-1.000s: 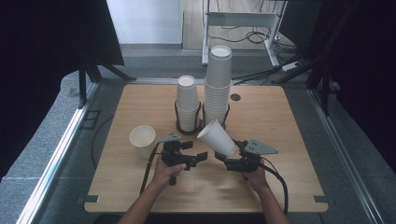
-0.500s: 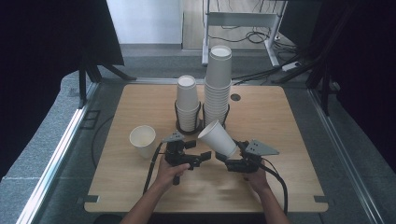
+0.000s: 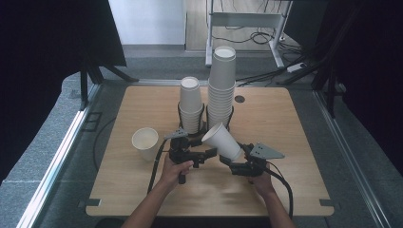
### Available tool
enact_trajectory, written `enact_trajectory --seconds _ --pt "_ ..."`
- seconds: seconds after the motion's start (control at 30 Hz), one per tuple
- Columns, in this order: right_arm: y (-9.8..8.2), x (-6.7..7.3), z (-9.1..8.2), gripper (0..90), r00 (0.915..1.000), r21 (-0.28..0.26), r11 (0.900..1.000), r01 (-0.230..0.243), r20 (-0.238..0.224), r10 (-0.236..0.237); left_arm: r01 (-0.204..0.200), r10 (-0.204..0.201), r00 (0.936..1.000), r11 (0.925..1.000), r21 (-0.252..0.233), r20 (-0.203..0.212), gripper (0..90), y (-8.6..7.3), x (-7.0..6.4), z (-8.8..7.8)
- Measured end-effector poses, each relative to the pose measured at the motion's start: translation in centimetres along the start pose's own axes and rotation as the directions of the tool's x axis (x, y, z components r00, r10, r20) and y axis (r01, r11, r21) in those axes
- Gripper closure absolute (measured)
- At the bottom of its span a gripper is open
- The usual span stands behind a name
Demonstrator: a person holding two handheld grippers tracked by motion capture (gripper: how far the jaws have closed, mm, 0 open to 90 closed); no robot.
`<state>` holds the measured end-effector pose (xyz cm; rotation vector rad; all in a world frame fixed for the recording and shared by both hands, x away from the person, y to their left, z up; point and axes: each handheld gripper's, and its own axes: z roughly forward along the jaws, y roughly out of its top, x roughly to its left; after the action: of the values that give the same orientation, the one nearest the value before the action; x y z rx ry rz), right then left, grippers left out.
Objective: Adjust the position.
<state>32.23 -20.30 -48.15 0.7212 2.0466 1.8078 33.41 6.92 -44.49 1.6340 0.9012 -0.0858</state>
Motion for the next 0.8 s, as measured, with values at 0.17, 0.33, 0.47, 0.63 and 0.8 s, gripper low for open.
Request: enact_trajectory --seconds 0.17,0.33,0.47,0.63,0.8 --pt "0.0 0.1 0.0 23.7 1.0 -0.008 1.0 0.002 -0.002 -0.002 0.014 -0.014 0.9999 0.9999 0.003 0.004 6.6 0.3 -0.1 0.9" --pt "0.0 0.3 0.2 23.8 0.9999 -0.009 1.0 0.01 -0.006 -0.01 0.027 -0.026 0.9994 0.9994 -0.024 0.023 4.8 0.6 0.0 1.5" --pt "0.0 0.4 0.4 23.8 0.9999 -0.008 1.0 0.014 -0.006 -0.014 0.031 -0.03 0.999 0.9992 -0.026 0.033 2.8 0.8 0.0 2.1" --pt "-0.1 0.6 0.7 24.0 0.9997 0.003 1.0 0.024 -0.008 -0.024 0.041 -0.04 0.9984 0.9983 -0.041 0.04 1.9 1.1 0.0 2.7" --pt "-0.2 0.7 1.0 24.1 0.9995 0.01 0.999 0.03 -0.004 -0.03 0.058 -0.055 0.9972 0.9968 -0.055 0.051 2.8 1.2 0.3 3.2"
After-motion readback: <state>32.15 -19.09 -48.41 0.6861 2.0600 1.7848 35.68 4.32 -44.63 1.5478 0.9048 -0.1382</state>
